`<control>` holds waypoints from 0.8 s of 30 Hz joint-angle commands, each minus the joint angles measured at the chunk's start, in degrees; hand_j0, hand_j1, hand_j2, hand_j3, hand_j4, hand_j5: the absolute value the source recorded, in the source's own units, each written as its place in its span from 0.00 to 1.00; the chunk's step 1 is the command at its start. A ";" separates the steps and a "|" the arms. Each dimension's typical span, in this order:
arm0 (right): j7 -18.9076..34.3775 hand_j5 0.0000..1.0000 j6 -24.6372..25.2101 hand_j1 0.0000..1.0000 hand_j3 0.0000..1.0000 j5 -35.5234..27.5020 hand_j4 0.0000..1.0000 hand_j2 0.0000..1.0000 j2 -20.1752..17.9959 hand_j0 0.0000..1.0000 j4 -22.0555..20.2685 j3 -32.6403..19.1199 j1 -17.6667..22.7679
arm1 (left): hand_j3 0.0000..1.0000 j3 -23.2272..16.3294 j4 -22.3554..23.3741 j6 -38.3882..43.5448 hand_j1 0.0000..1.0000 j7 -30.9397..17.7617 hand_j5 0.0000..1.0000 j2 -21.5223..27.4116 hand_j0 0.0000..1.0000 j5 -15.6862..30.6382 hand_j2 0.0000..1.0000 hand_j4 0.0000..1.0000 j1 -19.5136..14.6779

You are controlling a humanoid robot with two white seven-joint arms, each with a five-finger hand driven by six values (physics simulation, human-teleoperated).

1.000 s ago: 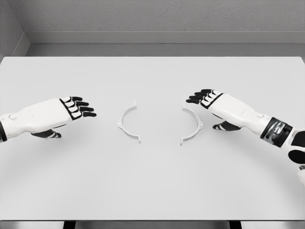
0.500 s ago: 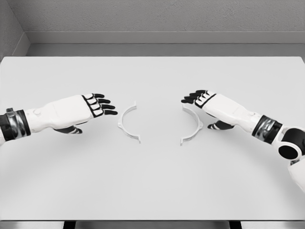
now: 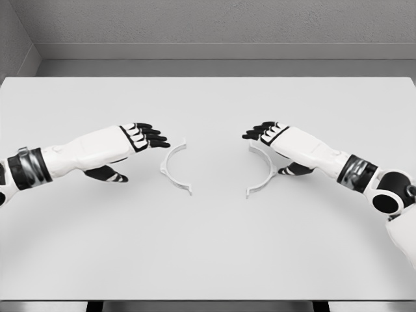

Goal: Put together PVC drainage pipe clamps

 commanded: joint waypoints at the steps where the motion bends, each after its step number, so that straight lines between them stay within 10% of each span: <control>1: -0.03 1.00 0.09 1.00 1.00 -0.45 1.00 1.00 0.05 1.00 0.31 0.23 0.00 | 1.00 -0.51 0.21 0.09 1.00 0.00 1.00 -1.42 1.00 1.20 1.00 1.00 -0.09; 24: 0.06 1.00 0.09 1.00 1.00 -0.01 1.00 1.00 2.42 1.00 2.50 1.72 -1.84 | 1.00 -1.83 2.41 6.70 1.00 0.53 1.00 -4.85 1.00 3.74 1.00 1.00 -3.69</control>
